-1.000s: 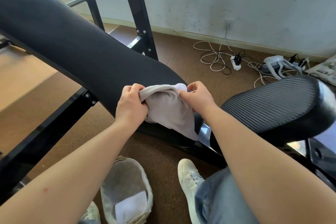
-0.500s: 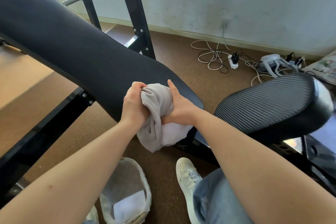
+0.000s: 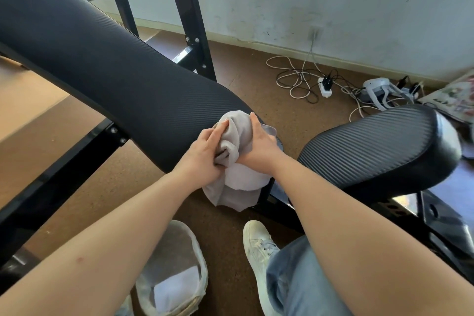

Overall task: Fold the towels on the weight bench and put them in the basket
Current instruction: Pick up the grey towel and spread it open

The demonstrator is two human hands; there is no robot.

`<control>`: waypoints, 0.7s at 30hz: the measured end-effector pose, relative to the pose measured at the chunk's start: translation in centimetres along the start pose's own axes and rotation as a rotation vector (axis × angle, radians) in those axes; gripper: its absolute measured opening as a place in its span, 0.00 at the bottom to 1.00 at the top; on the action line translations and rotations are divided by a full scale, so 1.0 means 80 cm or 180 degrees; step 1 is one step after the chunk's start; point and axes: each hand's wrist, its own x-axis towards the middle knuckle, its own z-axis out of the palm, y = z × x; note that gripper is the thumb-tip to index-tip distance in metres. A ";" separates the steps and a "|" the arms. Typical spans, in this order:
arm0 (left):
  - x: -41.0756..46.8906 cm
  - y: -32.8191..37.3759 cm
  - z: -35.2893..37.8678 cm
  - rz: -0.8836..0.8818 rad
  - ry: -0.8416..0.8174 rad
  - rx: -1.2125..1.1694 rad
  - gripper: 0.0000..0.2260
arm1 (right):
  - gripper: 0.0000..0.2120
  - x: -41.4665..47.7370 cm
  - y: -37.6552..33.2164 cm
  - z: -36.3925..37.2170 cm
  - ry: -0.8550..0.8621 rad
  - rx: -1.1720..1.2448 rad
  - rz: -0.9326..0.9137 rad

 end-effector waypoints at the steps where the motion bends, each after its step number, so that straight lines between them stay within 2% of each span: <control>1: -0.001 -0.002 -0.006 -0.0023 -0.0024 -0.0109 0.45 | 0.59 -0.001 0.004 -0.004 -0.0058 0.0140 0.0053; 3: -0.005 -0.010 -0.018 -0.0055 0.0150 -0.0294 0.39 | 0.60 0.000 0.010 -0.007 -0.0188 0.0271 0.0150; 6: -0.008 -0.021 -0.032 -0.0112 0.0695 -0.0419 0.26 | 0.60 -0.001 0.007 -0.005 -0.0300 0.0175 0.0233; 8: -0.007 -0.026 -0.036 -0.0475 0.1124 -0.0551 0.19 | 0.59 0.002 0.006 -0.006 -0.0312 0.0152 0.0279; 10: -0.005 -0.027 -0.035 -0.0830 0.1419 -0.0647 0.17 | 0.57 0.006 0.010 -0.007 -0.0144 -0.0033 0.0210; 12: -0.004 -0.024 -0.028 -0.0904 0.1300 -0.0395 0.23 | 0.52 0.009 0.012 -0.007 0.0167 -0.0233 -0.0057; 15: -0.003 -0.017 -0.015 -0.0614 0.0993 0.0833 0.42 | 0.46 0.009 0.010 0.001 0.0231 -0.0420 -0.0400; 16: -0.002 -0.013 -0.010 -0.0376 0.0953 0.1288 0.45 | 0.48 0.010 0.009 0.004 0.0097 -0.0512 -0.0390; 18: 0.002 -0.009 -0.003 0.0169 0.0695 0.1937 0.46 | 0.62 0.009 0.011 0.013 -0.0200 -0.0818 -0.0224; 19: 0.004 -0.009 0.000 0.0420 0.0427 0.2065 0.46 | 0.68 0.010 0.012 0.018 -0.0283 -0.0956 -0.0143; 21: 0.008 -0.010 0.001 0.0694 -0.0215 0.1982 0.47 | 0.71 0.011 0.015 0.022 -0.0247 -0.1027 -0.0053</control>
